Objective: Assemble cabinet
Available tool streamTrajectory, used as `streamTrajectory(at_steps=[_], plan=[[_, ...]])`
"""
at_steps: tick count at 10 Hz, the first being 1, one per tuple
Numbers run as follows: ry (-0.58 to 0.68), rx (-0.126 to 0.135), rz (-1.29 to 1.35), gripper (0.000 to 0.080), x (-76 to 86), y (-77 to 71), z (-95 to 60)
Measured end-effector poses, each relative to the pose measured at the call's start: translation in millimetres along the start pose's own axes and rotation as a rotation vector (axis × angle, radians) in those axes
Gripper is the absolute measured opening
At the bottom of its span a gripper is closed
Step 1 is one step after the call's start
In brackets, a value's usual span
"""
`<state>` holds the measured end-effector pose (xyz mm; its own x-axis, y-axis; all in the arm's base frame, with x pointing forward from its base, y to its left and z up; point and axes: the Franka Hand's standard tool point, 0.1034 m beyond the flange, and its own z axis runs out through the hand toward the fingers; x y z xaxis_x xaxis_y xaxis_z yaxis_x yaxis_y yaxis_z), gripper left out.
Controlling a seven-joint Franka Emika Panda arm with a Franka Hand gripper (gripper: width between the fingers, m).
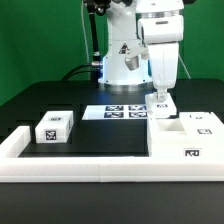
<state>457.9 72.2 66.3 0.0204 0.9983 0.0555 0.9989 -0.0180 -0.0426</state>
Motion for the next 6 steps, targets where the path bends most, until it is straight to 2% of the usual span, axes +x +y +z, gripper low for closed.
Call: streamTrajectory(at_steps=[3,6], plan=[[0.004,-0.004,-0.001,0.0062,3.4,4.5,0.0],[0.006,0.004,-0.008,0.0062,4.2,5.0,2.4]])
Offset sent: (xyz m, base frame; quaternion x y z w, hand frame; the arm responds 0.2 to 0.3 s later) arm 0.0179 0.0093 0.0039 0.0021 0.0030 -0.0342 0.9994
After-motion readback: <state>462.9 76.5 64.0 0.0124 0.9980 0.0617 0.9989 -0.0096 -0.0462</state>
